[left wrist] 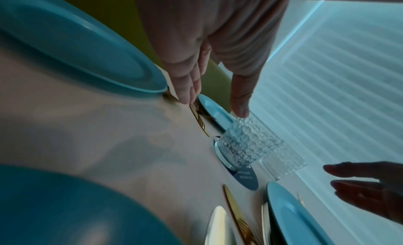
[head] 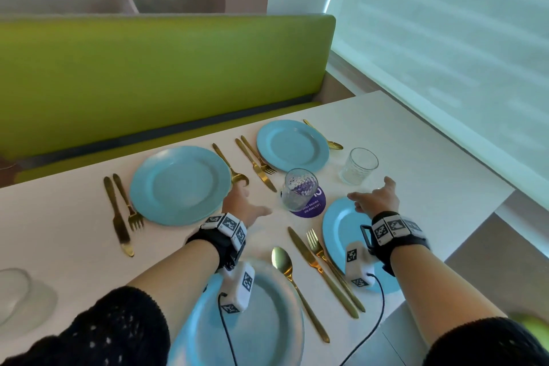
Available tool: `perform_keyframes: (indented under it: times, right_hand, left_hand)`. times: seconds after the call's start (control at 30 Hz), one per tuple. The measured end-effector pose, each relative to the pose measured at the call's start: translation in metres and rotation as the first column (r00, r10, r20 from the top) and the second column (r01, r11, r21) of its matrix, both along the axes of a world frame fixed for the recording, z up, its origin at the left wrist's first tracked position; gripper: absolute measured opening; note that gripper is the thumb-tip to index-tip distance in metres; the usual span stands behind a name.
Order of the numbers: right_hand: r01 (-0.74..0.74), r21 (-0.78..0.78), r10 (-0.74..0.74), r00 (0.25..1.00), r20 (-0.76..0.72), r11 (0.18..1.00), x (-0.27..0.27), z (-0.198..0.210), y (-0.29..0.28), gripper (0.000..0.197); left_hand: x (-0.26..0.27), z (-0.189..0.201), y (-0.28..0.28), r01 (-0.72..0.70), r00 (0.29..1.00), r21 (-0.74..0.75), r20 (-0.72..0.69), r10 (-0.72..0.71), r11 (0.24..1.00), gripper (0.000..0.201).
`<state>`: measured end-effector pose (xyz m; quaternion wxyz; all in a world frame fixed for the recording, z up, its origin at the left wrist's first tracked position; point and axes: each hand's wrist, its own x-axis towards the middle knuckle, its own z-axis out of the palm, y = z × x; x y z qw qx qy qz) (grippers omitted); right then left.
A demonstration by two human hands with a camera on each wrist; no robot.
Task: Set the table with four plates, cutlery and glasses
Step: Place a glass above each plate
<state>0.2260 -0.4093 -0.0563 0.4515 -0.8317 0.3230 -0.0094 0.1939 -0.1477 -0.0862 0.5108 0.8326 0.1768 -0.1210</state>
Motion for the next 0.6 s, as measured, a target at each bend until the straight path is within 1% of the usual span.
perform_keyframes:
  times: [0.1, 0.2, 0.27, 0.33, 0.37, 0.47, 0.53, 0.6]
  right_hand:
    - [-0.003, 0.011, 0.002, 0.998, 0.059, 1.000, -0.035, 0.012, 0.037, 0.086]
    - [-0.024, 0.018, 0.022, 0.996, 0.083, 1.000, -0.073, 0.019, 0.084, 0.081]
    - [-0.047, 0.029, 0.044, 0.995, 0.087, 0.998, -0.100, 0.020, 0.120, 0.071]
    - [-0.053, 0.087, 0.043, 0.993, 0.112, 0.995, -0.123, 0.022, 0.158, 0.054]
    - [-0.069, 0.114, 0.055, 0.992, 0.118, 0.991, -0.133, 0.022, 0.178, 0.051]
    - [-0.201, 0.155, 0.194, 0.979, 0.057, 0.967, -0.159, 0.020, 0.237, 0.055]
    - [-0.304, 0.160, 0.308, 0.951, -0.003, 0.939, -0.173, 0.019, 0.276, 0.052]
    - [-0.393, 0.149, 0.403, 0.914, -0.050, 0.908, -0.186, 0.016, 0.311, 0.049]
  left_hand:
    - [-0.033, 0.008, 0.028, -0.036, 0.999, -0.080, 0.010, 0.037, 0.996, 0.073]
    - [-0.070, 0.018, 0.061, -0.002, 0.999, -0.140, 0.053, 0.009, 0.990, 0.053]
    - [-0.098, 0.023, 0.085, 0.018, 0.997, -0.150, 0.074, -0.007, 0.989, 0.043]
    - [-0.125, 0.031, 0.110, 0.021, 0.995, -0.149, 0.104, -0.006, 0.989, 0.038]
    - [-0.138, 0.035, 0.124, 0.019, 0.993, -0.144, 0.119, -0.002, 0.989, 0.035]
    - [-0.172, 0.047, 0.165, 0.001, 0.986, -0.078, 0.168, 0.012, 0.997, 0.030]
    - [-0.191, 0.056, 0.192, -0.042, 0.977, -0.011, 0.208, 0.044, 0.999, 0.033]
    - [-0.206, 0.062, 0.220, -0.115, 0.960, 0.036, 0.261, 0.102, 0.993, 0.038]
